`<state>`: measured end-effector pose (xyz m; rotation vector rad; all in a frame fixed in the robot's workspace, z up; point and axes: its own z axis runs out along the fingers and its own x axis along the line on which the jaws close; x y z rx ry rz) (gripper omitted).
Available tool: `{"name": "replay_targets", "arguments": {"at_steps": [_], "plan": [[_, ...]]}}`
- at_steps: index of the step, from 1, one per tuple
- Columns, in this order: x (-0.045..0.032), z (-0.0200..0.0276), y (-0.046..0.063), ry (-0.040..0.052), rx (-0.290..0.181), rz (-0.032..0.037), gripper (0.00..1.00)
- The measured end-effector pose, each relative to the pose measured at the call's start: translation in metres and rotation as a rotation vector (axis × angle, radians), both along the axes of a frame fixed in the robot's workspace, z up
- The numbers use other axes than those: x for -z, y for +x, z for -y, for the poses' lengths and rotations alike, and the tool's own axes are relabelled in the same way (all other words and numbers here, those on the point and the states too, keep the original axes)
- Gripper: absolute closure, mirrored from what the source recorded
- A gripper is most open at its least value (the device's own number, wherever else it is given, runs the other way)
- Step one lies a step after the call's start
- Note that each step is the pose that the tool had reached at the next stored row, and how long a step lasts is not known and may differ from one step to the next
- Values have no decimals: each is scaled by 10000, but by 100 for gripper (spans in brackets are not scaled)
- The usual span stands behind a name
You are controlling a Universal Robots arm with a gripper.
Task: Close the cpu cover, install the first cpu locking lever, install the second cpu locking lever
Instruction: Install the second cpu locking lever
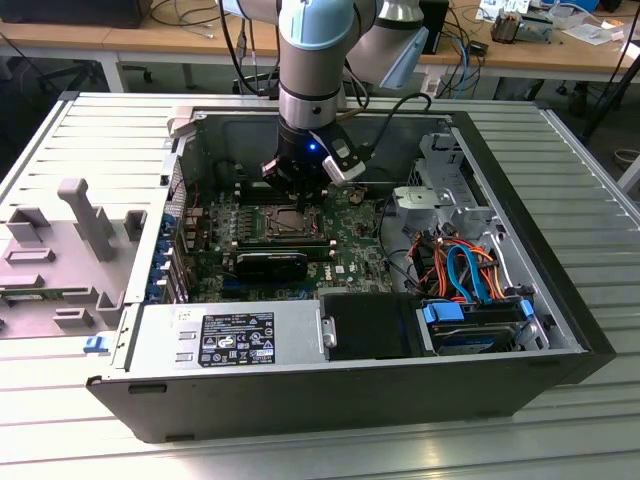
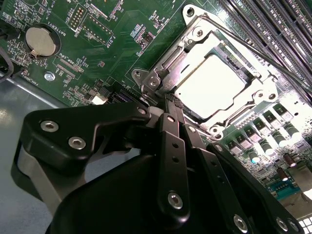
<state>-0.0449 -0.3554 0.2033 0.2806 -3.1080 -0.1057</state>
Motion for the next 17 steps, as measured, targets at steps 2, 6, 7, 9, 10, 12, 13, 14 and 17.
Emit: {"name": "replay_targets", "arguments": {"at_steps": [2,6,7,9,10,12,13,14,17], "plan": [[0,0,0,0,0,0,89],[0,0,0,0,0,0,89],[0,0,0,0,0,0,89],[0,0,0,0,-1,0,89],[0,0,0,0,0,0,89],[0,0,0,0,0,0,89],[0,0,0,0,-1,0,89],[0,0,0,0,-1,0,89],[0,0,0,0,-1,0,89]]}}
